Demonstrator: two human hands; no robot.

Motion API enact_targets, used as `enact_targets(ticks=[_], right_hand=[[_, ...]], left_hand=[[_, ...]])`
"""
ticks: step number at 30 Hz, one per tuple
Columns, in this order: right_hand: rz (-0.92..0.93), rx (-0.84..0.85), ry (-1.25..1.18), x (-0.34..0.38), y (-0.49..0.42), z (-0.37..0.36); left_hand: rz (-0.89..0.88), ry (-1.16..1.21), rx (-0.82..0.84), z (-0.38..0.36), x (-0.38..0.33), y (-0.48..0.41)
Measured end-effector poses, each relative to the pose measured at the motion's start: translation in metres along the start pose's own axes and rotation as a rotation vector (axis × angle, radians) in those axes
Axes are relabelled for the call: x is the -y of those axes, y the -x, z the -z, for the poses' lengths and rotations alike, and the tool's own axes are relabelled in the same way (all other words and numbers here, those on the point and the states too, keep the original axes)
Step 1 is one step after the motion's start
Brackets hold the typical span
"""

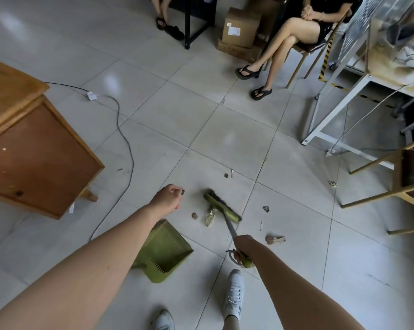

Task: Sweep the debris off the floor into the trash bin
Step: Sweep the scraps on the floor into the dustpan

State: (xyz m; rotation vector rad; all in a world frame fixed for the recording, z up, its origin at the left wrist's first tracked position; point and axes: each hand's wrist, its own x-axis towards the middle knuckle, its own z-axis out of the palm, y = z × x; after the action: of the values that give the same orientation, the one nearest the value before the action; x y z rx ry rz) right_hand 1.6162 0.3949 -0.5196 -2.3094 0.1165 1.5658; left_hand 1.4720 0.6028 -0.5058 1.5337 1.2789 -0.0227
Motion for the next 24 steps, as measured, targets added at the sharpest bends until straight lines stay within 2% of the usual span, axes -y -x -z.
enact_targets(ticks=[4,10,17,20,24], right_hand=[[-0.008,-0.075,0.010,0.005,0.022,-0.013],[0.160,-0.121,0.214,0.062,0.036,-0.043],[0.269,-0.080,0.470,0.120,-0.003,-0.083],[0.281,-0.007,0.454,0.114,-0.030,-0.085],[0.219,0.013,0.500,0.072,-0.052,-0.074]], left_hand=[[-0.008,-0.042,-0.025,0.036,0.024,0.020],[0.011,-0.066,-0.114,0.076,0.043,0.027],[0.040,-0.094,-0.137,0.094,0.075,0.003],[0.029,-0.127,-0.116,0.091,0.089,-0.006],[0.071,-0.094,-0.102,0.081,0.085,-0.014]])
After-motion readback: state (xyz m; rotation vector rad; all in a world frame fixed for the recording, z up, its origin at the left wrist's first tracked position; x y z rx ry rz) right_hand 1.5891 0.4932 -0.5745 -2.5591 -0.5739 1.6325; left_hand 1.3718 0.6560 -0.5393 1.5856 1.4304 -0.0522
